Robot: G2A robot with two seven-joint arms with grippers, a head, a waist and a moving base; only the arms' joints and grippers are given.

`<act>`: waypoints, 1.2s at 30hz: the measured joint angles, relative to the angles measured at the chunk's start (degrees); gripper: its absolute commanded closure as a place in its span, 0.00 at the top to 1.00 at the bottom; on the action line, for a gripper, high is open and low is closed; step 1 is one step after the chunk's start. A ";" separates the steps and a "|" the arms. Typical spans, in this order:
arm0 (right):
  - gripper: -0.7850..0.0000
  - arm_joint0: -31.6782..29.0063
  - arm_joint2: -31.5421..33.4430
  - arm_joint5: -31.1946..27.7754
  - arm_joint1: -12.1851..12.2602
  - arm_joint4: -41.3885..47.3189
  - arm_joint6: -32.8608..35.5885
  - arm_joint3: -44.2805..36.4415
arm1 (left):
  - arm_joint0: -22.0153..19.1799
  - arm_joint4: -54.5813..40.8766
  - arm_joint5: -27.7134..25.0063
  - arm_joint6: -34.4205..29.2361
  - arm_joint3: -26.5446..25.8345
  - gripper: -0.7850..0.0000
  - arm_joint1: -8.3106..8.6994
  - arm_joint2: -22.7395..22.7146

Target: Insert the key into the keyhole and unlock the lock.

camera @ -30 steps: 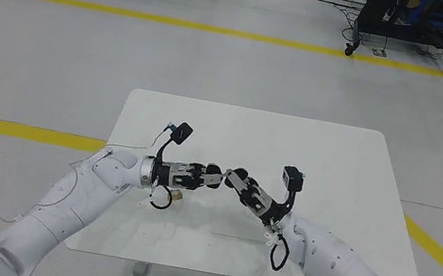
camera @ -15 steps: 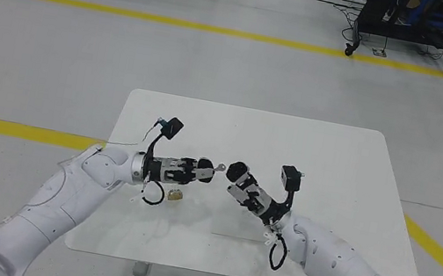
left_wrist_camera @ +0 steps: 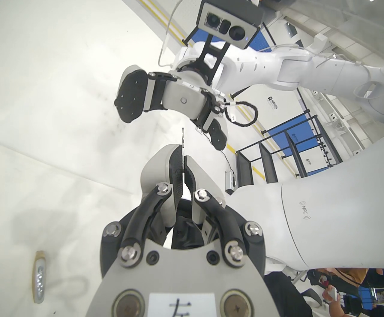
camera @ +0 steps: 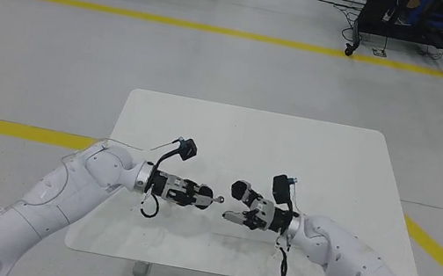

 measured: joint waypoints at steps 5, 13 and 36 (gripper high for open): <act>0.40 -1.38 1.59 1.55 0.39 4.73 6.04 -0.69 | -1.44 0.45 -0.86 0.86 -0.05 0.00 0.56 2.84; 0.39 -2.24 3.18 -1.28 0.03 9.71 13.80 -1.92 | -3.84 0.68 -2.10 2.10 0.45 0.00 1.00 7.70; 0.00 -1.55 4.04 -6.49 -4.34 16.25 24.44 3.29 | -8.22 -0.61 -4.47 4.48 2.85 0.00 0.82 14.90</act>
